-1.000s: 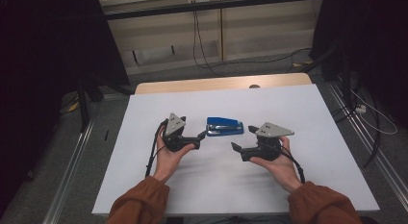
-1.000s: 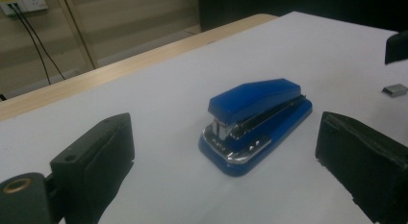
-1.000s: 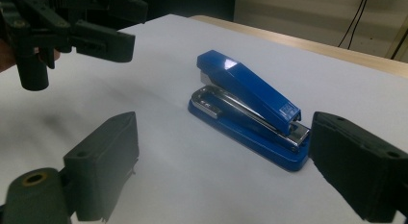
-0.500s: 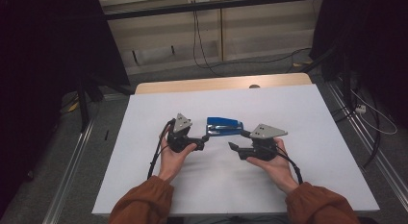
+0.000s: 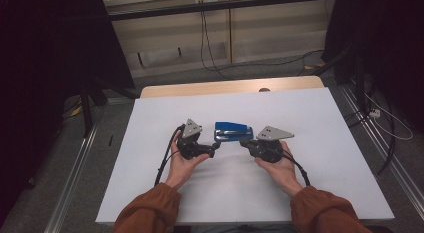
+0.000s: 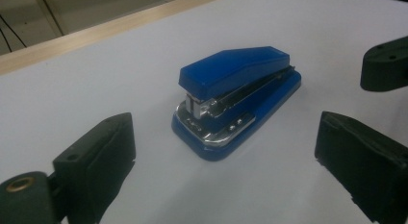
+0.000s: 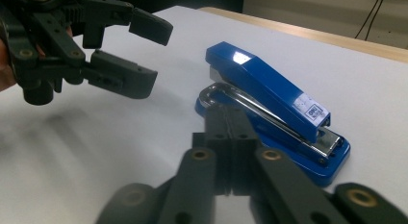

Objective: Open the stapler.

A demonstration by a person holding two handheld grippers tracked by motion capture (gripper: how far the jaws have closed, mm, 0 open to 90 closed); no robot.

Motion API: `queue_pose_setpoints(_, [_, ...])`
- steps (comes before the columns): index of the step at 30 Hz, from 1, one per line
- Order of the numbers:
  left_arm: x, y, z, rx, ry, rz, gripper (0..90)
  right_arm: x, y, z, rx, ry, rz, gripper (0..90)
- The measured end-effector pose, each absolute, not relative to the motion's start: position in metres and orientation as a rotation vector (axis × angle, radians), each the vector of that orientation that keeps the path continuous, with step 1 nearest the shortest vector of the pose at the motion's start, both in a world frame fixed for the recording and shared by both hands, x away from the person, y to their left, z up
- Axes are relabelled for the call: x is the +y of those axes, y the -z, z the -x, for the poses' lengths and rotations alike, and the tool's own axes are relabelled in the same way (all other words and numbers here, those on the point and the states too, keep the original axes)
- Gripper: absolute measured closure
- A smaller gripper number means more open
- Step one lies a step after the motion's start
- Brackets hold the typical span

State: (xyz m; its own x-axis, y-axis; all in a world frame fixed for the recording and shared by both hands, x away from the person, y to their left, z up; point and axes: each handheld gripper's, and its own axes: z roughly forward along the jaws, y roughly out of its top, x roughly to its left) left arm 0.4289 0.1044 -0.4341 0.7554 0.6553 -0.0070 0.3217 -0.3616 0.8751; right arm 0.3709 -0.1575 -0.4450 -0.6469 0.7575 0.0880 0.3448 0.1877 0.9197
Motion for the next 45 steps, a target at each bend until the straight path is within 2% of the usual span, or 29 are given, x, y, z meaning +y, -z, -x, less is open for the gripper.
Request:
queue_pose_setpoints(6, [0.100, 0.425, -0.451, 0.733, -0.435, -1.933, 28.0, -0.154, 0.447, -0.381, 2.103, -1.460, -1.051, 90.0])
queue_pose_setpoints(13, [0.100, 0.427, -0.459, 0.747, -0.369, -1.913, 38.9, -0.153, 0.445, -0.387, 2.102, -1.459, -1.052, 90.0])
queue_pose_setpoints(15, [0.101, 0.425, -0.458, 0.738, -0.351, -1.908, 48.1, -0.151, 0.443, -0.391, 2.098, -1.441, -1.049, 90.0])
queue_pose_setpoints(16, [0.101, 0.424, -0.456, 0.741, -0.357, -1.913, 48.1, -0.151, 0.443, -0.391, 2.098, -1.441, -1.049, 90.0])
queue_pose_setpoints(19, [0.101, 0.425, -0.456, 0.734, -0.347, -1.922, 61.3, -0.148, 0.446, -0.396, 2.099, -1.435, -1.063, 90.0])
queue_pose_setpoints(22, [0.100, 0.428, -0.455, 0.737, -0.371, -1.948, 69.9, -0.145, 0.448, -0.400, 2.094, -1.432, -1.069, 90.0])
queue_pose_setpoints(23, [0.100, 0.428, -0.455, 0.732, -0.380, -1.953, 76.4, -0.143, 0.448, -0.402, 2.090, -1.436, -1.068, 90.0])
queue_pose_setpoints(24, [0.101, 0.428, -0.455, 0.726, -0.383, -1.951, 76.4, -0.143, 0.448, -0.402, 2.090, -1.436, -1.068, 90.0])
queue_pose_setpoints(25, [0.101, 0.428, -0.455, 0.728, -0.381, -1.950, 83.0, -0.140, 0.446, -0.405, 2.101, -1.425, -1.057, 90.0])
queue_pose_setpoints(26, [0.102, 0.428, -0.455, 0.725, -0.378, -1.955, 83.0, -0.140, 0.446, -0.405, 2.101, -1.425, -1.057, 90.0])
queue_pose_setpoints(28, [0.103, 0.430, -0.455, 0.725, -0.360, -1.967, 89.7, -0.138, 0.445, -0.408, 2.114, -1.417, -1.051, 90.0])
queue_pose_setpoints(30, [0.103, 0.432, -0.456, 0.730, -0.312, -1.984, 90.0, -0.135, 0.445, -0.411, 2.125, -1.402, -1.049, 90.0])
queue_pose_setpoints(45, [0.103, 0.444, -0.474, 0.801, -0.341, -2.036, 90.0, -0.119, 0.456, -0.426, 2.234, -1.308, -1.051, 90.0])
